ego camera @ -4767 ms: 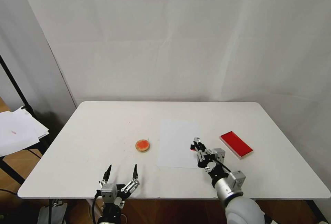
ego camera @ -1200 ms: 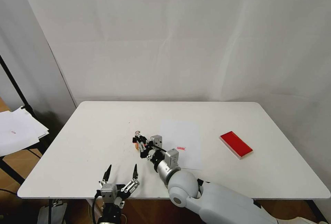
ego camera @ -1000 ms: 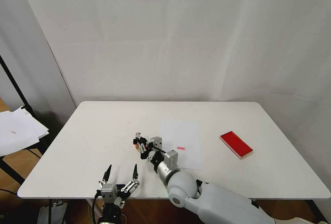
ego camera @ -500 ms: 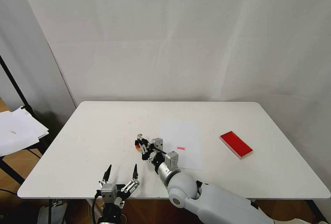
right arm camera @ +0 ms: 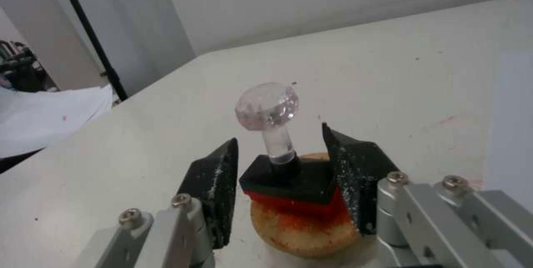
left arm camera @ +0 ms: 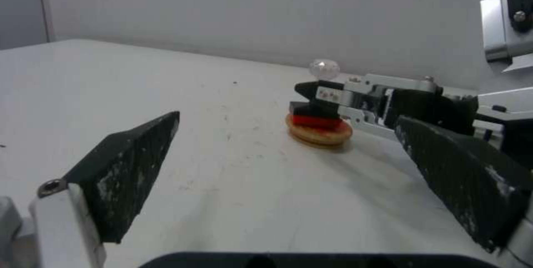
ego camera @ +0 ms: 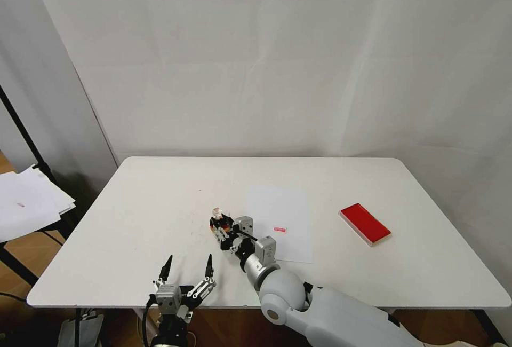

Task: Pick up the stamp from the ink pad and place it onto another ink pad.

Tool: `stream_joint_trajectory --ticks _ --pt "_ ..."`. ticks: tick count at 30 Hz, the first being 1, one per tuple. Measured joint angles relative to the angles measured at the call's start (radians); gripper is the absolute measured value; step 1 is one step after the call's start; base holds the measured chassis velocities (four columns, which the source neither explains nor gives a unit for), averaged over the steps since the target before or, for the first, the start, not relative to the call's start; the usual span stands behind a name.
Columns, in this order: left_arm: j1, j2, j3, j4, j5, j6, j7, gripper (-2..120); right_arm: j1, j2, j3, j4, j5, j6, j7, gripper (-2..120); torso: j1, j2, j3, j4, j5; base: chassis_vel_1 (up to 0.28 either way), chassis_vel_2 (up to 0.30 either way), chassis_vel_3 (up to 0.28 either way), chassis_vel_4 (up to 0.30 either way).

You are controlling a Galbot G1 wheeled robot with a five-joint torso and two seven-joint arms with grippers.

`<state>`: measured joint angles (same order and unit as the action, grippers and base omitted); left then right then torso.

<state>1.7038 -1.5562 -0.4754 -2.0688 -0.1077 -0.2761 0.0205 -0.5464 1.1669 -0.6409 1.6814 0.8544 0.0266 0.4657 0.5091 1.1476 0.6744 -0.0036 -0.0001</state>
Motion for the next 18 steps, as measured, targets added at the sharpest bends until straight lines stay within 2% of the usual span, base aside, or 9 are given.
stream_joint_trajectory --ticks 4,5,12,15,18 --pt "0.0 0.0 0.0 0.0 0.0 0.0 0.0 102 0.0 0.001 0.0 0.003 0.0 0.0 0.006 63 0.0 0.0 0.0 0.0 0.0 0.0 0.0 0.0 0.0" --pt "0.0 0.0 0.0 0.0 0.0 0.0 0.0 102 0.0 0.001 0.0 0.003 0.0 0.0 0.006 63 0.0 0.0 0.0 0.0 0.0 0.0 0.0 0.0 0.0" --pt "0.0 0.0 0.0 0.0 0.0 0.0 0.0 102 0.002 0.002 0.0 0.004 0.001 -0.001 0.011 89 0.0 0.0 0.0 0.0 0.0 0.0 0.0 0.0 0.0" --pt "0.0 0.0 0.0 0.0 0.0 0.0 0.0 102 0.002 0.0 0.0 0.008 0.001 -0.001 0.013 99 0.0 0.0 0.0 0.0 0.0 0.0 0.0 0.0 0.0" --pt "0.0 0.0 0.0 0.0 0.0 0.0 0.0 102 0.001 -0.007 0.006 0.02 0.001 -0.005 0.017 100 0.0 0.0 0.0 0.0001 0.0001 0.0 0.0 0.0 0.0"
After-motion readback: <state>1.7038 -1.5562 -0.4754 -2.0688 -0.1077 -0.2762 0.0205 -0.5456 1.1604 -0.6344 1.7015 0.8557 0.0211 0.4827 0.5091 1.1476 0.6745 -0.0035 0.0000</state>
